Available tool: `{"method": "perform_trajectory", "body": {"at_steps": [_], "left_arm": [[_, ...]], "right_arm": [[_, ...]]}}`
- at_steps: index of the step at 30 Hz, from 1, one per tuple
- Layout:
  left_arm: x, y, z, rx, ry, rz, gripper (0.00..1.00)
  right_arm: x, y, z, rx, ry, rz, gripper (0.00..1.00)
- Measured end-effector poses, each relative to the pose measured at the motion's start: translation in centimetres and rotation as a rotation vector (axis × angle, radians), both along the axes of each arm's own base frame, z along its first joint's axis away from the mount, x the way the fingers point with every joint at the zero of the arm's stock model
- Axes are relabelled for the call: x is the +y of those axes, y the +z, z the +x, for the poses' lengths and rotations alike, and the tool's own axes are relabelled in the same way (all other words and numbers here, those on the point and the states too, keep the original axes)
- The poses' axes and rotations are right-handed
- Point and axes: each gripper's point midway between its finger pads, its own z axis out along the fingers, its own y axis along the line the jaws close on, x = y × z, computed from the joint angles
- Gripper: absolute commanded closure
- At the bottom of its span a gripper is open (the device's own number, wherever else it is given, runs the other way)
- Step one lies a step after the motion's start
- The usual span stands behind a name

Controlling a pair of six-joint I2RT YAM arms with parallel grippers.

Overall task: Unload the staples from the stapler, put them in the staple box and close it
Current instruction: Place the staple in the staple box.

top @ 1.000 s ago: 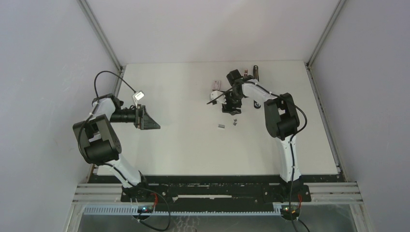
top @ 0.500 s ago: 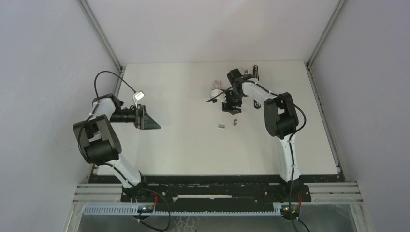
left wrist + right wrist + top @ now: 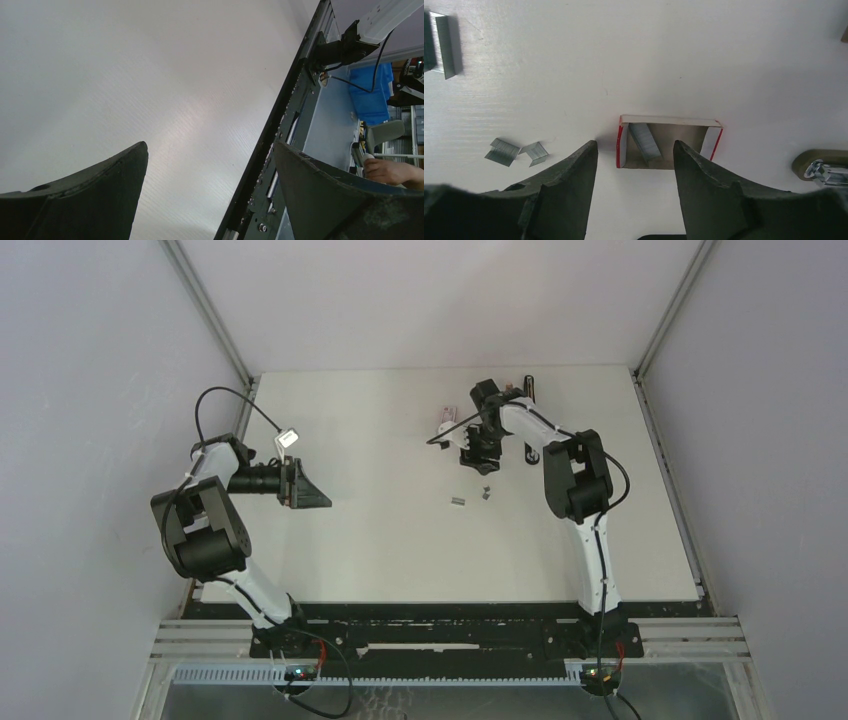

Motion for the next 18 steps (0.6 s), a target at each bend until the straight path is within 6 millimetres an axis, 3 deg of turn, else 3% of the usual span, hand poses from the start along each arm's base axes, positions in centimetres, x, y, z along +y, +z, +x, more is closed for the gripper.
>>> {"method": "perform_trajectory", "body": {"at_steps": [18], "left_arm": [[-0.01, -0.05, -0.04, 0.005, 0.000, -0.002, 0.00]], "right_arm": [[-0.18, 0.01, -0.72, 0.039, -0.007, 0.002, 0.58]]}}
